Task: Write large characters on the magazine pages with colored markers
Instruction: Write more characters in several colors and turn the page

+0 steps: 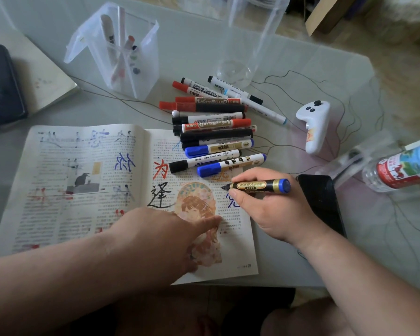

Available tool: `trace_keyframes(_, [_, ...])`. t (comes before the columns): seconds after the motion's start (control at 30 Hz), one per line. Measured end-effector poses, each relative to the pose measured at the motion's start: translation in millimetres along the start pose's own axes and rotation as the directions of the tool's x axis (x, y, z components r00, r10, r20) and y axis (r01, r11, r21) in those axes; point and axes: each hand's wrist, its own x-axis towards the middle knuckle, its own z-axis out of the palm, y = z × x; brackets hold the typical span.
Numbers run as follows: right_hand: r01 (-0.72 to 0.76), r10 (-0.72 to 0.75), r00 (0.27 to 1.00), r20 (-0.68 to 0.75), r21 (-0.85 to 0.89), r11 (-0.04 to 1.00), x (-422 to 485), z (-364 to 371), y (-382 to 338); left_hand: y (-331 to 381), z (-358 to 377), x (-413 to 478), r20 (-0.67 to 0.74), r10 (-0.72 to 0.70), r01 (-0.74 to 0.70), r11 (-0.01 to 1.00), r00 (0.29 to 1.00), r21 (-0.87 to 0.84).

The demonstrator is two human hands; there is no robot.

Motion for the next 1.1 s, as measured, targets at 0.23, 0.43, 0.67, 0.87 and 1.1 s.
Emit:
trace_keyframes(0.23, [0.016, -0.015, 0.999, 0.043, -0.004, 1.000, 0, -3, -3, 0, 0, -1, -0.002, 0.005, -0.005, 1.000, 1.000, 0.007])
trace_keyframes(0.43, [0.022, -0.020, 0.993, 0.117, -0.015, 1.000, -1, -6, -6, 1, -1, 0, 0.005, 0.006, -0.006, 1.000, 1.000, 0.015])
trace_keyframes(0.67, [-0.025, 0.030, 0.986, 0.163, -0.035, 0.999, -2, -9, -13, 1, -2, -2, 0.003, 0.001, -0.002, 1.000, 1.000, 0.004])
trace_keyframes(0.87, [-0.147, 0.168, 0.975, 0.146, -0.147, 0.978, 6, -24, -13, 1, -9, -5, 0.048, -0.018, 0.020, 0.999, 0.999, -0.043])
trace_keyframes(1.1, [-0.089, 0.063, 0.993, 0.103, 0.274, 0.958, 7, -32, -29, -47, -41, -24, -0.004, -0.146, 0.123, 0.844, 0.989, -0.522])
